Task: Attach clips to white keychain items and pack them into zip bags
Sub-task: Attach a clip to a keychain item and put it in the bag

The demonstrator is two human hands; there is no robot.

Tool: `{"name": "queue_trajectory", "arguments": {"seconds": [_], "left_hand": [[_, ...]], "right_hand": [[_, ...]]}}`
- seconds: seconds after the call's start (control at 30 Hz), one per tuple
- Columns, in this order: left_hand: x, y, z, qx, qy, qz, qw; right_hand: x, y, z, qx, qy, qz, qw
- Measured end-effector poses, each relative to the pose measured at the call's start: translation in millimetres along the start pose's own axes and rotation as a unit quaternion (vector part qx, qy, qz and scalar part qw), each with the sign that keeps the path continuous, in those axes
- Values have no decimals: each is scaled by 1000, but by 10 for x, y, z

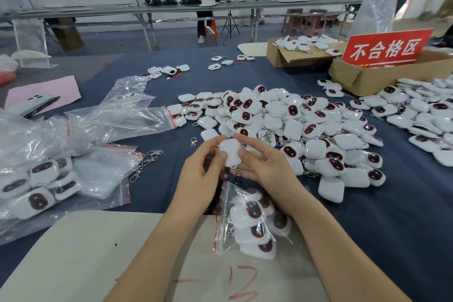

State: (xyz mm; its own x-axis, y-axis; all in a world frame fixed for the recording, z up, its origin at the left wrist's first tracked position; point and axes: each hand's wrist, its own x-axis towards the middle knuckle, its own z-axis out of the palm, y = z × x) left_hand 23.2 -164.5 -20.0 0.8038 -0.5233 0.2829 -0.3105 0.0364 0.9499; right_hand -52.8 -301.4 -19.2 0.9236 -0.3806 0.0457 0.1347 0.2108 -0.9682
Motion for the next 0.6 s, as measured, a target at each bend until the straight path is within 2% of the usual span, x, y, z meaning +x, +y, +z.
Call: {"name": "queue_trajectory", "arguments": {"seconds": [0.17, 0.4, 0.6], "left_hand": [[-12, -17, -10, 50, -55, -3, 997], [1, -45, 4, 83, -13, -24, 996], [-67, 86, -39, 29, 41, -11, 999]], "right_hand": [[-14, 12, -31, -28, -22, -3, 999], [-10, 8, -12, -43, -27, -7, 999], [3, -78, -2, -39, -11, -4, 999]]}}
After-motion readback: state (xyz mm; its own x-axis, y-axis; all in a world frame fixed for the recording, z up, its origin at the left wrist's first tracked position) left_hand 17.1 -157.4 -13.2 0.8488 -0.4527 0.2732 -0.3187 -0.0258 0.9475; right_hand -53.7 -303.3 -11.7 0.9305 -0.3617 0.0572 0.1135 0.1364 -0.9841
